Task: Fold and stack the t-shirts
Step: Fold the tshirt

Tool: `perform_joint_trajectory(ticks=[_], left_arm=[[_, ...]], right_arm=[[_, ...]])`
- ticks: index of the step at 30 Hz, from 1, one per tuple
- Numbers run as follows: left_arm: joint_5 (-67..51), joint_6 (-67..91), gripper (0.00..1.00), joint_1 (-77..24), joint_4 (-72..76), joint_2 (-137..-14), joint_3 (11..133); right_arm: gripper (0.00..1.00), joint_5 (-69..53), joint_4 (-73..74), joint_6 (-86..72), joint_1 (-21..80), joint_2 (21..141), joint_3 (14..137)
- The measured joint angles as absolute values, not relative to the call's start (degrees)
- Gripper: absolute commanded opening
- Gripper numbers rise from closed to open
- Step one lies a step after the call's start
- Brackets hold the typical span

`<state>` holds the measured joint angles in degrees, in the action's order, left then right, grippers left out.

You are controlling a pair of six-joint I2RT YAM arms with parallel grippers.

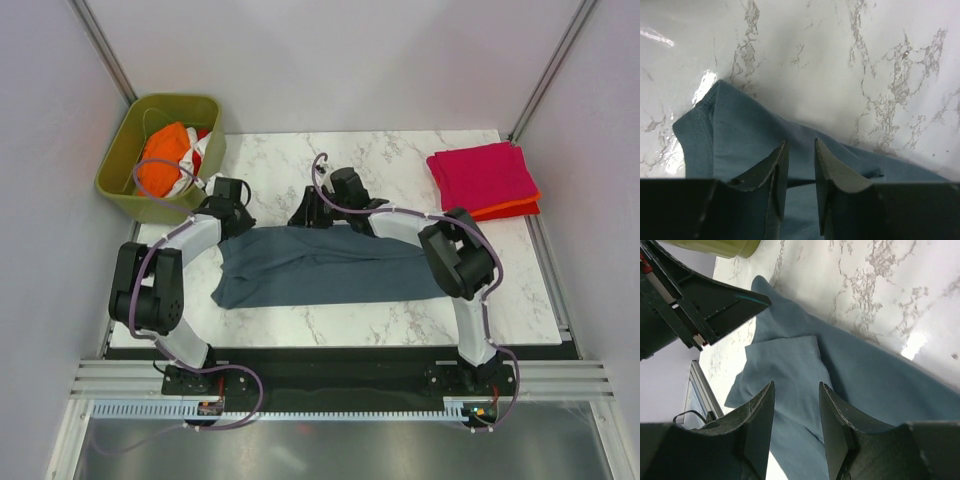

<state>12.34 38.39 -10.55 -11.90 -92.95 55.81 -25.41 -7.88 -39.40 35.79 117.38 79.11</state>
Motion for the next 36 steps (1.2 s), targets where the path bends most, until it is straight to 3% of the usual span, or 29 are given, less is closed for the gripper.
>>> perform_joint_trajectory(ticks=[4,13,17,20,26,36], left_arm=[[11.2,39.6,0.27,-10.0,-12.2,-96.4,56.7],[10.2,42.8,0.27,-7.1,-15.4,-101.4,58.9],[10.1,42.8,0.27,-7.1,-16.2,-101.9,59.8],[10.2,42.8,0.26,-7.1,-16.4,-102.0,60.0],[10.2,42.8,0.26,-7.1,-16.6,-102.0,60.0],[10.4,42.8,0.26,-7.1,-16.6,-102.0,60.1]], right_arm=[[0.47,-27.9,-11.3,-40.6,36.0,123.0,82.2],[0.46,-30.3,-12.9,-41.8,37.2,131.4,87.5],[0.34,-31.3,-13.3,-42.1,37.7,132.4,88.5],[0.19,-32.5,-14.3,-42.6,37.8,132.4,88.6],[0.05,-34.1,-15.9,-42.8,37.9,132.2,88.0],[0.04,-38.6,-20.6,-43.4,37.8,120.9,71.1]])
